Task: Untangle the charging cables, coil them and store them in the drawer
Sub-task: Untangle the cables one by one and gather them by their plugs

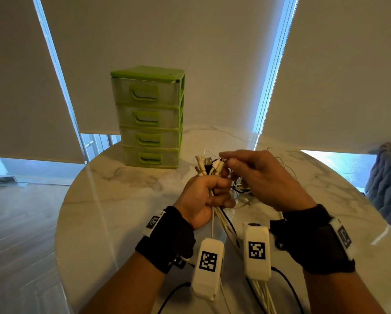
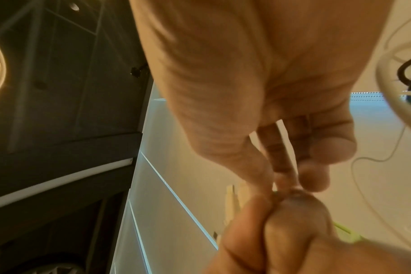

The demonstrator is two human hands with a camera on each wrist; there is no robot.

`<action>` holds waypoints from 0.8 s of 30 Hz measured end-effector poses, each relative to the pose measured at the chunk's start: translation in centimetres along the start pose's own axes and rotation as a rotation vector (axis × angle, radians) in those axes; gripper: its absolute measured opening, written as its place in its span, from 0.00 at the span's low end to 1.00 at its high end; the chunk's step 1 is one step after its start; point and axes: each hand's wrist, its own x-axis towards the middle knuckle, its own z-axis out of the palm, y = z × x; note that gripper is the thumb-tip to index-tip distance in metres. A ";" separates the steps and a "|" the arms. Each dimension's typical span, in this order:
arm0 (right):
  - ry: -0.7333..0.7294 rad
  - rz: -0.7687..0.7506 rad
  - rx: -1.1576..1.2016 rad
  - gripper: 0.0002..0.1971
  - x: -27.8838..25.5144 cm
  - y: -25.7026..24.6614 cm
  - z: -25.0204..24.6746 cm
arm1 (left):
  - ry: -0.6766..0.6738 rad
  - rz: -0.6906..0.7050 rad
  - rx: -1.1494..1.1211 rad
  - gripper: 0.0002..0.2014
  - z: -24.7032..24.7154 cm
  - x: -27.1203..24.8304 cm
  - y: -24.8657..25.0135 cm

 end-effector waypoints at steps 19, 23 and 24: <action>0.258 -0.053 0.063 0.04 -0.1 -0.9 0.6 | -0.010 -0.013 0.140 0.15 0.5 -0.5 0.1; 0.084 0.042 -0.140 0.14 -0.9 -0.3 -2.8 | 0.033 0.118 -0.053 0.17 -0.4 0.0 1.1; -0.046 0.078 -0.200 0.17 -1.2 0.1 -3.9 | 0.046 0.165 -0.133 0.17 -0.9 0.1 1.6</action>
